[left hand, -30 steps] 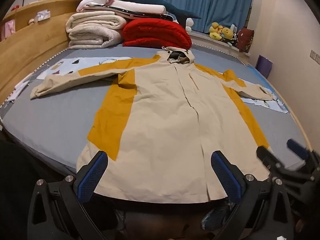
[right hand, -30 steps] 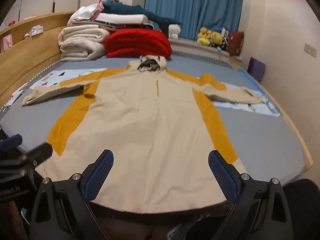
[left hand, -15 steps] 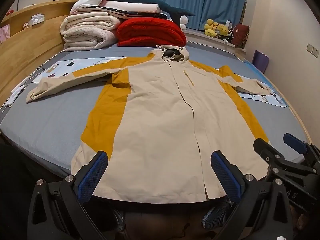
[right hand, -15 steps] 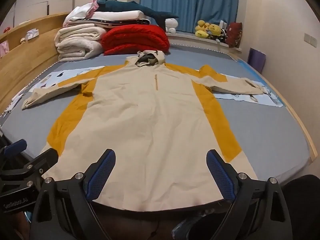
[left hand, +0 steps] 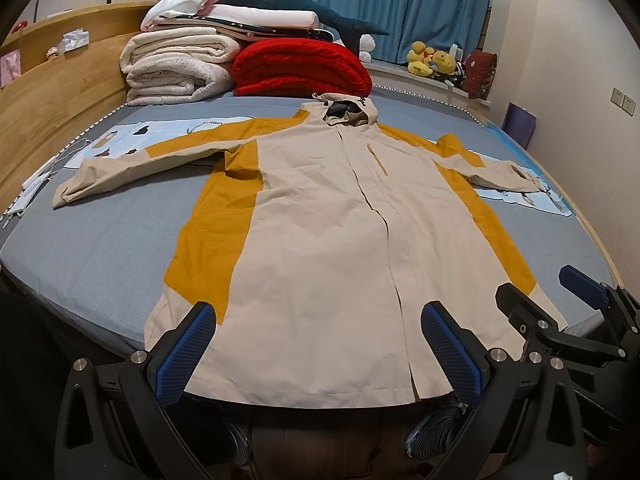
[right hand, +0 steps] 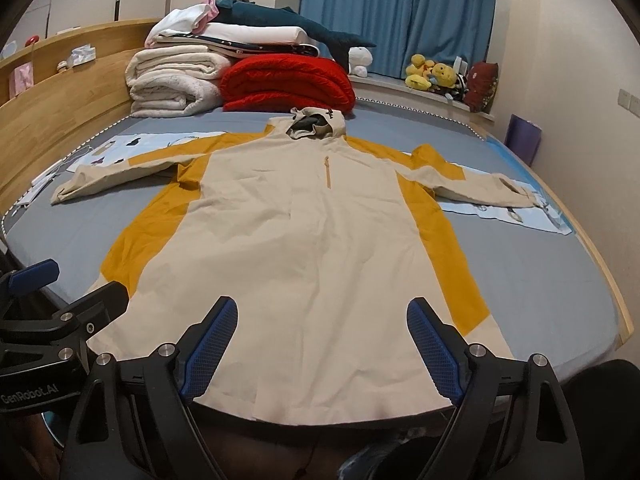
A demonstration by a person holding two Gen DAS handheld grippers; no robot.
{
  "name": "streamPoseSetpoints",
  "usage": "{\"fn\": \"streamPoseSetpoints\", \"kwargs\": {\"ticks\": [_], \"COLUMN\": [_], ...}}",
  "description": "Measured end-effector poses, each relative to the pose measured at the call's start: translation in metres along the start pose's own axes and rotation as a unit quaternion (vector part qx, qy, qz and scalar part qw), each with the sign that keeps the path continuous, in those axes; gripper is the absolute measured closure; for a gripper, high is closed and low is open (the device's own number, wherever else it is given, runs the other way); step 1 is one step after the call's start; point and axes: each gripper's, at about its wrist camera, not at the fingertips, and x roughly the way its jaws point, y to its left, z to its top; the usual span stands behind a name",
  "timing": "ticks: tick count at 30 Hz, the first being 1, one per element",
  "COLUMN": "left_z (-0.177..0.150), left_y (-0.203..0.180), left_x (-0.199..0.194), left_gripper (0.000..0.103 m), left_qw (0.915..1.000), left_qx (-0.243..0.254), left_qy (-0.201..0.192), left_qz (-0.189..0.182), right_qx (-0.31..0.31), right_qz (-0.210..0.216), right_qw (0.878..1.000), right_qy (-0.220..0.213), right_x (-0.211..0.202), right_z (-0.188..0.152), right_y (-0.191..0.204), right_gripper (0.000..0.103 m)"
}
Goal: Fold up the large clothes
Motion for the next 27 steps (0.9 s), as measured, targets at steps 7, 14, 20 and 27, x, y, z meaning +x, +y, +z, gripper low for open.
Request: {"fn": "streamPoseSetpoints", "kwargs": {"ticks": [7, 14, 20, 27], "left_z": [-0.0002, -0.0003, -0.0004, -0.0004], "left_y": [-0.0007, -0.0013, -0.0015, -0.0012], "left_x": [0.0001, 0.0, 0.0001, 0.0002], "left_gripper": [0.001, 0.001, 0.001, 0.001], "left_qw": [1.0, 1.0, 1.0, 1.0], "left_qx": [0.001, 0.001, 0.0, 0.0], "left_qy": [0.0, 0.0, 0.0, 0.0], "left_qz": [0.001, 0.001, 0.001, 0.001], "right_qx": [-0.001, -0.001, 0.0, 0.001], "right_qz": [-0.001, 0.0, 0.001, 0.002], "right_qw": [1.0, 1.0, 1.0, 1.0], "right_qy": [0.0, 0.002, 0.002, 0.002], "right_x": [-0.0008, -0.001, -0.0008, -0.0007], "right_z": [0.0018, 0.0032, 0.003, 0.0039], "right_y": [0.0016, 0.0003, 0.001, 0.0007], "right_gripper": [0.016, 0.016, 0.016, 0.016]}}
